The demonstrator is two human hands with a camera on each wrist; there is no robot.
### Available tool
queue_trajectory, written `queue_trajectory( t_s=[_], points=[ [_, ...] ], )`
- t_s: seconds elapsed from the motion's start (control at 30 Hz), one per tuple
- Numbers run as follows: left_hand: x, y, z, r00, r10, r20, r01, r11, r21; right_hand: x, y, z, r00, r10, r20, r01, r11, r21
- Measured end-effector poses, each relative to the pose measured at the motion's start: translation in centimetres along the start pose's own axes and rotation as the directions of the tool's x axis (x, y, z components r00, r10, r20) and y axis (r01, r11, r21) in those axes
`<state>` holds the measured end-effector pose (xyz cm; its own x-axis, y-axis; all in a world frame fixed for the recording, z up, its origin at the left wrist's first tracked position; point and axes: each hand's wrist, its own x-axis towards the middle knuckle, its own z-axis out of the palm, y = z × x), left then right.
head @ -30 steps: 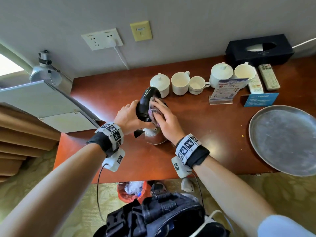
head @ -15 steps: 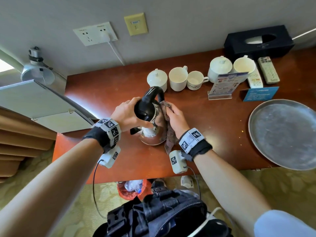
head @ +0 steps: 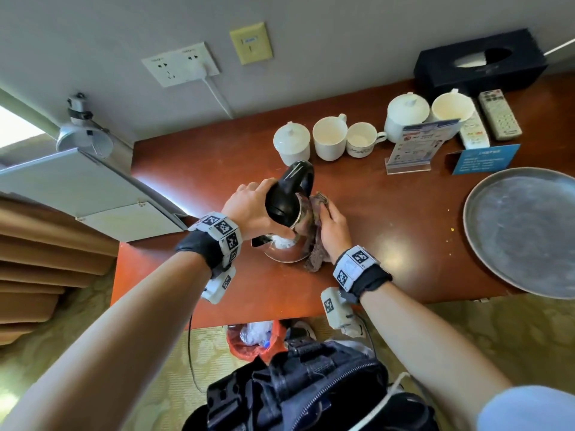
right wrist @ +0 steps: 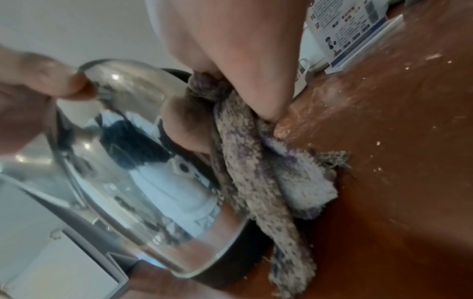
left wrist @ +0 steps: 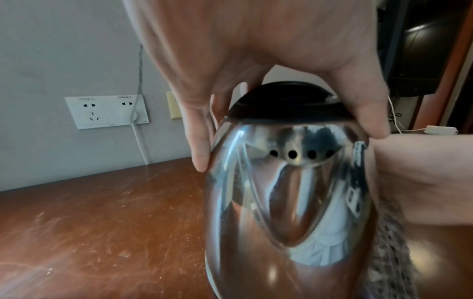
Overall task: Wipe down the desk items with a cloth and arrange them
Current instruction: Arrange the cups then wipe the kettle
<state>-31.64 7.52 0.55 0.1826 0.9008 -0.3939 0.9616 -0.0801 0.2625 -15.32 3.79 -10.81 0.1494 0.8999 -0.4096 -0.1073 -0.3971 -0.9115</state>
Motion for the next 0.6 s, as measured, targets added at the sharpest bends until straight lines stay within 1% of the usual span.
queue_trajectory(
  t_s=[0.1, 0.2, 0.33, 0.4, 0.47, 0.53, 0.6],
  points=[
    [-0.5, 0.2, 0.2, 1.000, -0.004, -0.008, 0.004, 1.000, 0.005, 0.2, -0.2, -0.3, 1.000, 0.000, 0.029, 0.000, 1.000, -0.018],
    [-0.9, 0.2, 0.2, 1.000, 0.001, -0.013, -0.001, 1.000, 0.011, -0.7, -1.9, -0.8, 0.996, -0.081, 0.037, 0.081, 0.997, -0.013],
    [-1.6, -0.2, -0.2, 0.994, 0.067, 0.090, -0.073, 0.996, 0.053, -2.5, -4.3, -1.6, 0.963, -0.268, -0.022, 0.268, 0.963, -0.017],
    [-1.8, -0.5, -0.7, 0.985, 0.093, 0.147, -0.099, 0.994, 0.036, -3.1, -4.6, -2.0, 0.948, -0.317, -0.037, 0.315, 0.947, -0.064],
    [-2.0, -0.8, -0.9, 0.977, 0.100, 0.191, -0.108, 0.994, 0.033, -3.7, -4.3, -2.6, 0.936, -0.351, -0.031, 0.342, 0.927, -0.156],
    [-2.2, -1.1, -0.6, 0.980, 0.093, 0.178, -0.100, 0.995, 0.027, -4.1, -4.3, -3.2, 0.924, -0.381, -0.030, 0.369, 0.909, -0.195],
    [-2.5, -1.1, 0.0, 0.990, 0.058, 0.128, -0.056, 0.998, -0.015, -4.4, -5.3, -3.7, 0.909, -0.415, -0.043, 0.399, 0.894, -0.202]
  ],
)
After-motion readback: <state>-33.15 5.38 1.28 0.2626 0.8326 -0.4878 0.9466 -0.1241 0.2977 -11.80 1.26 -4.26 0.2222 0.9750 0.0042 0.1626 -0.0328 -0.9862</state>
